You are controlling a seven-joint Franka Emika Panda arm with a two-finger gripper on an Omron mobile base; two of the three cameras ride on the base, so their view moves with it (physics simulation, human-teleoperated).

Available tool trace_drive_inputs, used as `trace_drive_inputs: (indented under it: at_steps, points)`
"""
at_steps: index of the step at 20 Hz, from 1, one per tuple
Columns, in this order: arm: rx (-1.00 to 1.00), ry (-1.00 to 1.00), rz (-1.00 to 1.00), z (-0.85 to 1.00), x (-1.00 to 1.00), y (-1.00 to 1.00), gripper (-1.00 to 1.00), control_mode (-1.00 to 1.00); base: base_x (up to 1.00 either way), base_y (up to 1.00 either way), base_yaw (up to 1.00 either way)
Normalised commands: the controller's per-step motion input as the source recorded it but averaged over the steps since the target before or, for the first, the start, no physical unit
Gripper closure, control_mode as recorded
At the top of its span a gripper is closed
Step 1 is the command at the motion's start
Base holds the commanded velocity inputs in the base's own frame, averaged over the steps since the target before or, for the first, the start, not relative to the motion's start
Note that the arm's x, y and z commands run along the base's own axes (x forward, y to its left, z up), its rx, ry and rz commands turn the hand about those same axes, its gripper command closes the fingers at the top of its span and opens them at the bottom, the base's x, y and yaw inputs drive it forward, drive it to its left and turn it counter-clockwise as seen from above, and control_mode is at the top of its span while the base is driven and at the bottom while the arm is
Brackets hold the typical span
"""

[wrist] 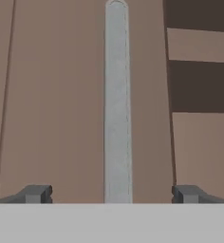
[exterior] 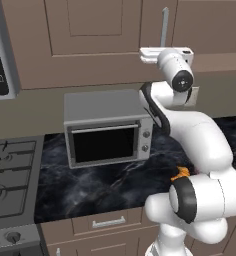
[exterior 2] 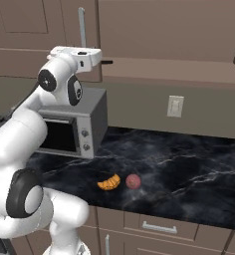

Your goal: Pick the pan from the cabinet and place it on the stove. Then turn on the stove burner for the pan.

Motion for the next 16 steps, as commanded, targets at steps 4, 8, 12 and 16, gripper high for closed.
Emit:
trace_drive_inputs:
  at_steps: [4, 8, 12, 16]
  points:
    - [0.00, 0.00, 0.01, 0.00, 0.40, 0.00, -1.00, -1.00, 0.00, 0.00, 0.00]
    - [0.00, 0.00, 0.02, -0.02, 0.40, 0.00, -1.00, -1.00, 0.00, 0.00, 0.00]
    - [0.00, 0.00, 0.03, -0.06, 0.40, 0.00, 1.00, -1.00, 0.00, 0.00, 0.00]
    - [0.00, 0.00, 0.03, -0.04, 0.43, 0.05, 1.00, -1.00, 0.00, 0.00, 0.00]
